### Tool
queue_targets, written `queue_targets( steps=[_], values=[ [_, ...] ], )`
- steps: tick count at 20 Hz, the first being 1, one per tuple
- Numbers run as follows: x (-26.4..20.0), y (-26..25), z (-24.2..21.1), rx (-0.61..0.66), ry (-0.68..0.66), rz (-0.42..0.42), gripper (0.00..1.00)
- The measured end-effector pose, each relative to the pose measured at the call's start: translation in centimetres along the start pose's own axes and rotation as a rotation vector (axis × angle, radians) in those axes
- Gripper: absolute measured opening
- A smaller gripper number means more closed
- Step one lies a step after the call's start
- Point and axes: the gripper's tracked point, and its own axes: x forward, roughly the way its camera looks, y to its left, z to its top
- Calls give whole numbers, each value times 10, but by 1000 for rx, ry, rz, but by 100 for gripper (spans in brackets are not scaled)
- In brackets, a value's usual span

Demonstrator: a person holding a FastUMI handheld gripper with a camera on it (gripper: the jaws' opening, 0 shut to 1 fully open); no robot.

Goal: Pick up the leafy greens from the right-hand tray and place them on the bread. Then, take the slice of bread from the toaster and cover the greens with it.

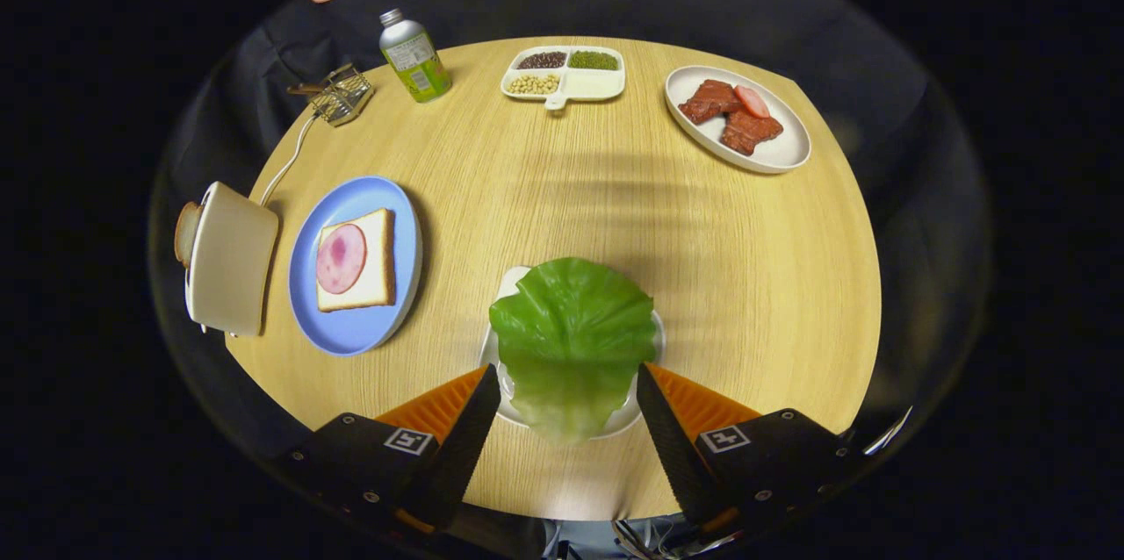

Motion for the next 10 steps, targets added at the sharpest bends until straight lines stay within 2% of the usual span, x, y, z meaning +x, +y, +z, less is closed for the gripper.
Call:
queue_targets(
  steps=[5, 10],
  values=[
    [25, 0, -8, 7, 57, -8, 94],
    [38, 0, -17, 4, 95, -22, 87]
  ],
)
